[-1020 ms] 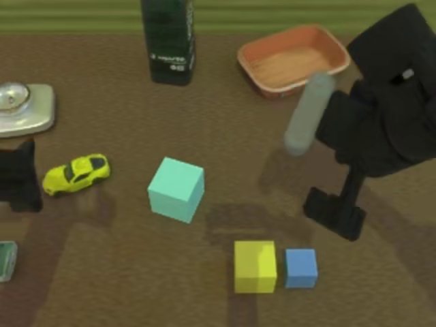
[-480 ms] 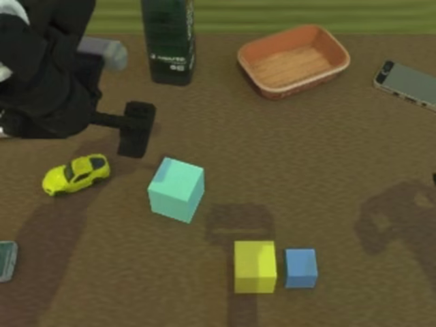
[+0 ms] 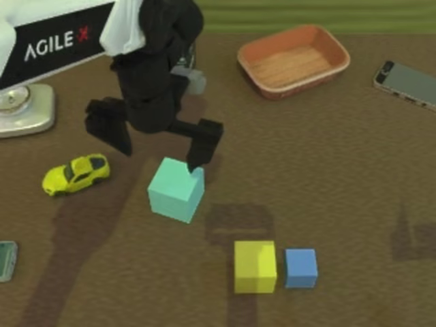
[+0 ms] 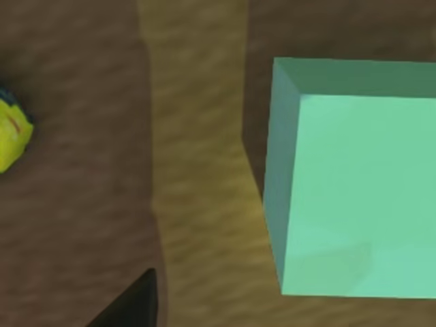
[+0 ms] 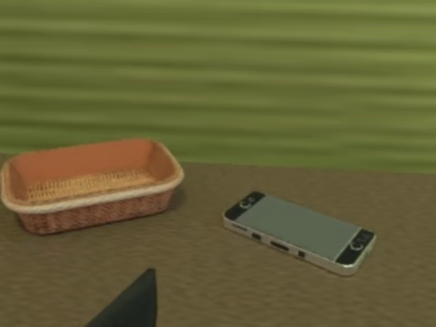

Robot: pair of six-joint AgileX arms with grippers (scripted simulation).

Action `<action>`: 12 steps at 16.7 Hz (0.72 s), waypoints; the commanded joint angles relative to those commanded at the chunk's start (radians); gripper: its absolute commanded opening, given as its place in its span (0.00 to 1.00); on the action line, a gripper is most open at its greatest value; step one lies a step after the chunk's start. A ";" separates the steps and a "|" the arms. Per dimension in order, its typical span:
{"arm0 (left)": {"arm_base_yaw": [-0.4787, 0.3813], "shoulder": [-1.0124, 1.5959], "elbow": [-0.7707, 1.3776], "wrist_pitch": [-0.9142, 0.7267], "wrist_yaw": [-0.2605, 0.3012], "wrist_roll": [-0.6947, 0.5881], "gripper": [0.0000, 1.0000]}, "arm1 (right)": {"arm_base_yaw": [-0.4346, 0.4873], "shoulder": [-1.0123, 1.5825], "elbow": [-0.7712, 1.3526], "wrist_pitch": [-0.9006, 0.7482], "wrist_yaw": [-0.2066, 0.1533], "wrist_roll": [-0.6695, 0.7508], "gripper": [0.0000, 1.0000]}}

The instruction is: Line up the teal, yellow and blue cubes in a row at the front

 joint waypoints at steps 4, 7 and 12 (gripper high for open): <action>-0.017 0.064 0.063 -0.032 0.001 -0.005 1.00 | -0.023 -0.064 -0.047 0.036 0.009 0.026 1.00; -0.017 0.064 0.063 -0.032 0.001 -0.005 1.00 | -0.023 -0.064 -0.047 0.036 0.009 0.026 1.00; -0.014 0.089 0.010 0.044 0.001 -0.002 1.00 | -0.023 -0.064 -0.047 0.036 0.009 0.026 1.00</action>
